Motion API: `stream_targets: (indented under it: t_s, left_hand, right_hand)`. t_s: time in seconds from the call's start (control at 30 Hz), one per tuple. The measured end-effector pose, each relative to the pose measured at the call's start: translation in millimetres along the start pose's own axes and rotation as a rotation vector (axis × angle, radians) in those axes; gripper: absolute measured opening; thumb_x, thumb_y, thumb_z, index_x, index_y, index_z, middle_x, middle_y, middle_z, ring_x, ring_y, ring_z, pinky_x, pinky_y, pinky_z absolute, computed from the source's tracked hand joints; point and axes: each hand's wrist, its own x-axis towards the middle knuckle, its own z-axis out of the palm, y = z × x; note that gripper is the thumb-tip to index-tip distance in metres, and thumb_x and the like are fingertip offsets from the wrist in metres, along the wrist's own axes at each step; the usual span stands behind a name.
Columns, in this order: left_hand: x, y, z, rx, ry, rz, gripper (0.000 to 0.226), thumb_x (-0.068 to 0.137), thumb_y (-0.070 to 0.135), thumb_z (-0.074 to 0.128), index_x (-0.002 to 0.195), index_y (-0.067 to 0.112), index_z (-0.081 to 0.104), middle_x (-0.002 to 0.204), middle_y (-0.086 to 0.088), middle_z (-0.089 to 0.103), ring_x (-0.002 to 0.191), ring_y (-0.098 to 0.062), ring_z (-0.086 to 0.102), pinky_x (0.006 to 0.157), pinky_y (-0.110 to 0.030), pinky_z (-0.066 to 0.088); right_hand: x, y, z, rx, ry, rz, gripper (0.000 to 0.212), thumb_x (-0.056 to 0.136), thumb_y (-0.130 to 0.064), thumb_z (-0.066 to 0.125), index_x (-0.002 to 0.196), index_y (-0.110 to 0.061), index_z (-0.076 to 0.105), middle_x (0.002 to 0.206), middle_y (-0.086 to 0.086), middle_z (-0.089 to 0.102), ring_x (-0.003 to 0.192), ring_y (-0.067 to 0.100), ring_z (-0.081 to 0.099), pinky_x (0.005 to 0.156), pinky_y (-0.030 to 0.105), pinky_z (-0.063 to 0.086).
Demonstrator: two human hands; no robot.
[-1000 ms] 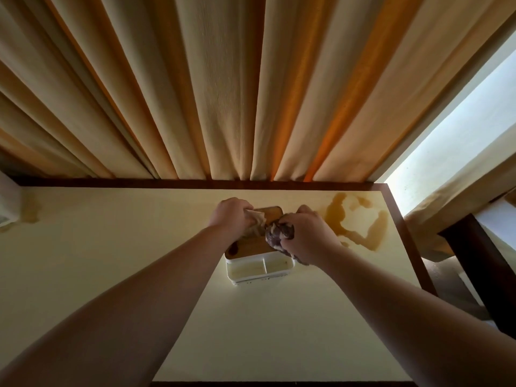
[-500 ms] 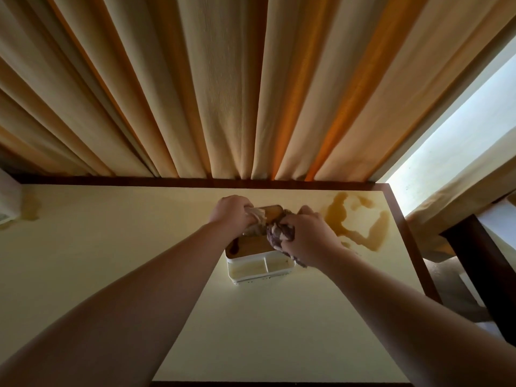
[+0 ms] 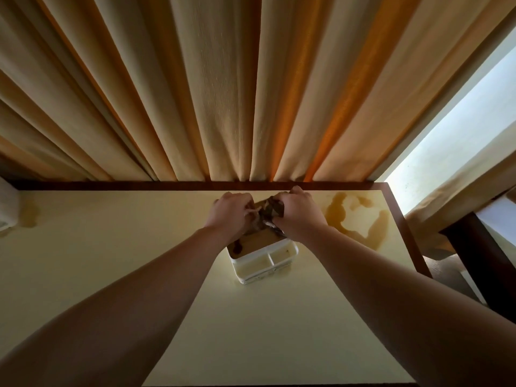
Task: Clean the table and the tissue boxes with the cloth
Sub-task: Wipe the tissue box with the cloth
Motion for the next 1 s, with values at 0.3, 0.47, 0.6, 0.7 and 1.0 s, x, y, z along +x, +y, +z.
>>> stream_targets:
  t_s: [0.3,0.47,0.6,0.7,1.0]
  left_hand:
    - [12.7,2.3,-3.4,-0.074,-0.192,-0.054,0.017,0.082,0.037,0.082,0.096,0.030,0.074,0.102,0.007,0.067,0.097,-0.016,0.060,0.076,-0.032,0.048]
    - [11.8,6.0,-4.0,-0.115,-0.208,-0.104,0.012,0.087,0.033,0.078,0.098,0.028,0.076,0.102,0.002,0.071,0.097,-0.019,0.064,0.086,-0.038,0.057]
    - [17.7,6.7,-2.5,-0.083,-0.209,-0.163,0.017,0.087,0.021,0.079,0.104,0.024,0.077,0.106,-0.001,0.072,0.100,-0.021,0.065,0.085,-0.035,0.056]
    - [20.1,5.4,-0.7,-0.088,-0.191,-0.208,0.010,0.087,0.022,0.080,0.095,0.026,0.076,0.101,0.001,0.070,0.095,-0.020,0.064,0.073,-0.031,0.050]
    - [27.9,7.5,0.3,-0.093,-0.243,-0.251,0.023,0.076,0.020,0.091,0.077,0.030,0.070,0.091,0.005,0.070,0.085,-0.015,0.060,0.057,-0.024,0.037]
  right_hand:
    - [-33.6,17.6,7.8,-0.024,-0.027,0.044,0.052,0.084,-0.039,0.074,0.134,-0.031,0.063,0.113,-0.001,0.050,0.106,0.023,0.050,0.089,0.038,0.055]
    - [-7.1,7.8,2.5,-0.052,-0.016,0.037,0.037,0.088,-0.041,0.070,0.122,-0.026,0.066,0.110,-0.001,0.049,0.106,0.024,0.053,0.093,0.041,0.054]
    - [7.5,0.5,-1.0,-0.039,-0.007,0.033,0.037,0.088,-0.038,0.073,0.122,-0.025,0.065,0.114,-0.001,0.047,0.113,0.024,0.050,0.097,0.042,0.053]
    - [2.2,4.9,0.1,-0.059,-0.018,0.023,0.040,0.089,-0.038,0.071,0.127,-0.025,0.064,0.119,0.001,0.051,0.114,0.025,0.051,0.097,0.040,0.052]
    - [-49.4,22.7,6.9,-0.053,-0.019,0.036,0.051,0.089,-0.037,0.072,0.139,-0.031,0.061,0.117,-0.001,0.051,0.109,0.023,0.051,0.088,0.035,0.052]
